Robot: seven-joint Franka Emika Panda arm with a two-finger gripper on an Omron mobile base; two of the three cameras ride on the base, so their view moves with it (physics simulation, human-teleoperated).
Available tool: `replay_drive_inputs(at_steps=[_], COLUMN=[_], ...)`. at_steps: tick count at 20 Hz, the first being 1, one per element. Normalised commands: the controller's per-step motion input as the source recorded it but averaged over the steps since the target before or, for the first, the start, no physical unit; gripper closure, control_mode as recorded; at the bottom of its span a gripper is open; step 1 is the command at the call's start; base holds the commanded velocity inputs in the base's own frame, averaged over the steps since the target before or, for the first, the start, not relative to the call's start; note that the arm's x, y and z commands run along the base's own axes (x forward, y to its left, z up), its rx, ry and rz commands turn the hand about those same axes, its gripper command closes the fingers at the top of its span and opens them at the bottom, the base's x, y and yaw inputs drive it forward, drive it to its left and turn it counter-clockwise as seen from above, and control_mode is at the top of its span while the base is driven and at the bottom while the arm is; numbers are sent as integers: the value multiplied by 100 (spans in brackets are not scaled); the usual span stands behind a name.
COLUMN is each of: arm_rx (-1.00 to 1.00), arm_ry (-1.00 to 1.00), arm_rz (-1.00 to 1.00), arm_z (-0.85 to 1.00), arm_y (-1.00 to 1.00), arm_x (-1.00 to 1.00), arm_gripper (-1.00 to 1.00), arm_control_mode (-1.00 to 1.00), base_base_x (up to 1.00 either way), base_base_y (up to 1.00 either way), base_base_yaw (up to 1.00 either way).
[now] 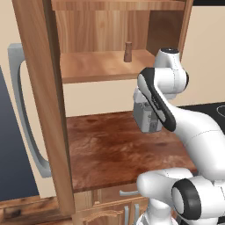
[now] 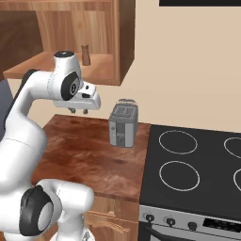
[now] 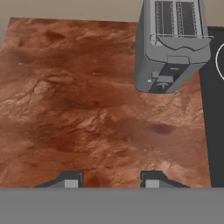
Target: Retrieve the shaker from the cabinet and place it next the steak on a plate on the dining table.
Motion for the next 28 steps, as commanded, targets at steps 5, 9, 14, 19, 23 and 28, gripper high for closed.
replay_drive_inputs(at_steps=[5, 9, 14, 19, 23, 28], arm_rx=[0, 0, 0, 0, 0, 5], arm_ry=[-9, -27, -28, -24, -17, -11], arm_rz=[0, 0, 0, 0, 2, 0], arm_z=[0, 1, 14, 25, 32, 57], arm_y=[2, 0, 0, 0, -2, 0], arm_x=[0, -4, -18, -18, -9, -5], arm_gripper=[-100, -100, -100, -100, -100, -100], arm_control_mode=[-100, -100, -100, -100, -100, -100], base_base_x=[0, 0, 0, 0, 0, 0], base_base_y=[0, 0, 0, 0, 0, 0], base_base_yaw=[0, 0, 0, 0, 0, 0])
